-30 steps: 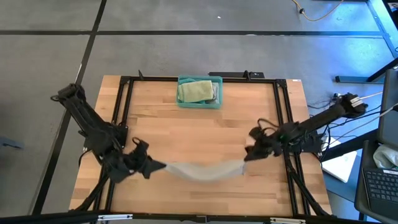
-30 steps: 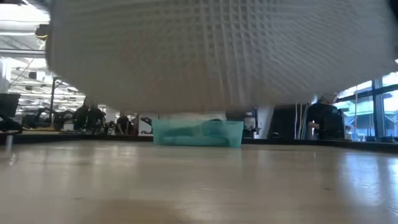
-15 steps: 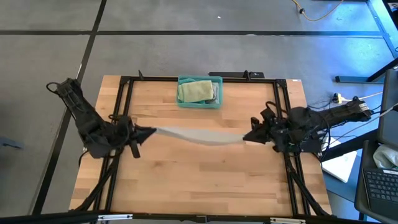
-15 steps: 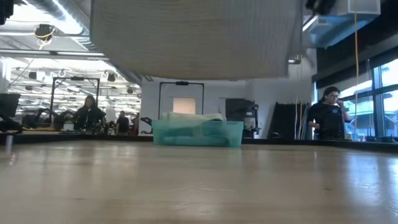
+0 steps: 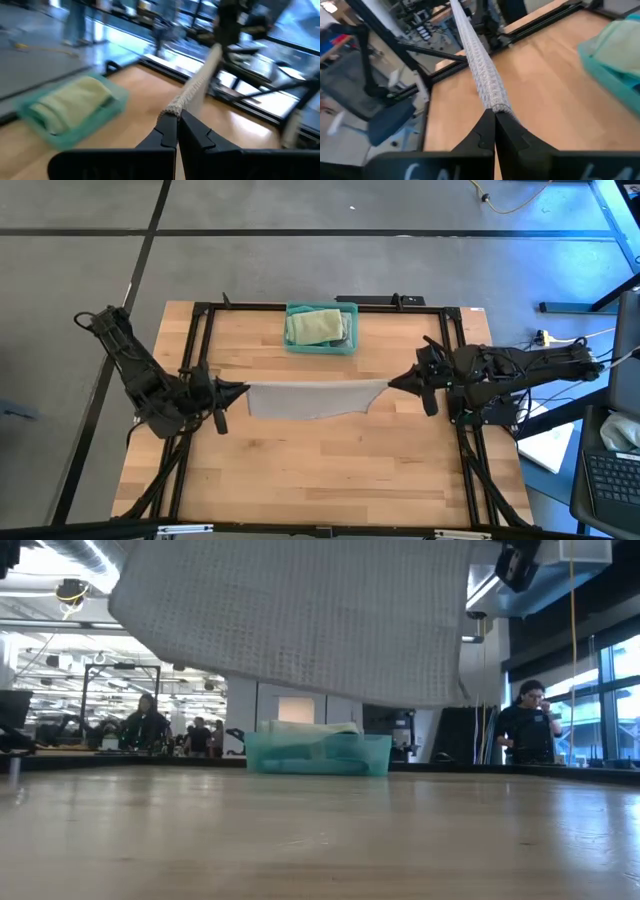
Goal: Fold microfiber towels
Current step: Fold the gray towel
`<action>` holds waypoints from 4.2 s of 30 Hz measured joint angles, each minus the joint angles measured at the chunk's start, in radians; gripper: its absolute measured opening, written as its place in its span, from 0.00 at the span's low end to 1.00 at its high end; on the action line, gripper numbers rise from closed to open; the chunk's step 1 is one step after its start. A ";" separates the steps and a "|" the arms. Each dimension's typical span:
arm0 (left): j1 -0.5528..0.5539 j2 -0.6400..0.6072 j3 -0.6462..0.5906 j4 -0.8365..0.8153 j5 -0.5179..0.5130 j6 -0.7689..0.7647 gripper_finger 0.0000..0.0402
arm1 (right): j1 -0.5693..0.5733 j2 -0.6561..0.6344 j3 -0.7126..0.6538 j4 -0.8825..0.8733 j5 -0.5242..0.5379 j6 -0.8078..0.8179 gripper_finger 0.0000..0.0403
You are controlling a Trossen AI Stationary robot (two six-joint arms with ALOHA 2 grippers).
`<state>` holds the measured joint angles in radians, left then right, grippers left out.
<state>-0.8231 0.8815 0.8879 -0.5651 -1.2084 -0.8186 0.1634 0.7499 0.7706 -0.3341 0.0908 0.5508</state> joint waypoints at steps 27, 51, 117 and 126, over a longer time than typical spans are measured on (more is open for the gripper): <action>0.267 0.270 0.000 -0.227 -0.033 -0.143 0.00 | -0.168 0.201 0.113 -0.101 0.096 -0.267 0.01; -0.135 0.754 0.000 0.332 0.445 -0.540 0.00 | 0.190 0.295 -0.291 0.329 -0.433 0.307 0.04; -0.077 0.812 0.000 0.573 0.622 -0.541 0.12 | 0.311 0.760 -0.293 0.641 -0.433 0.967 0.45; -0.078 0.812 0.000 0.599 0.630 -0.543 0.12 | 0.312 0.733 -0.293 0.777 -0.622 0.913 0.42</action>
<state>-0.9009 1.6936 0.8879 0.0343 -0.5780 -1.3616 0.4750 1.4828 0.4774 0.4432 -0.5308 1.4641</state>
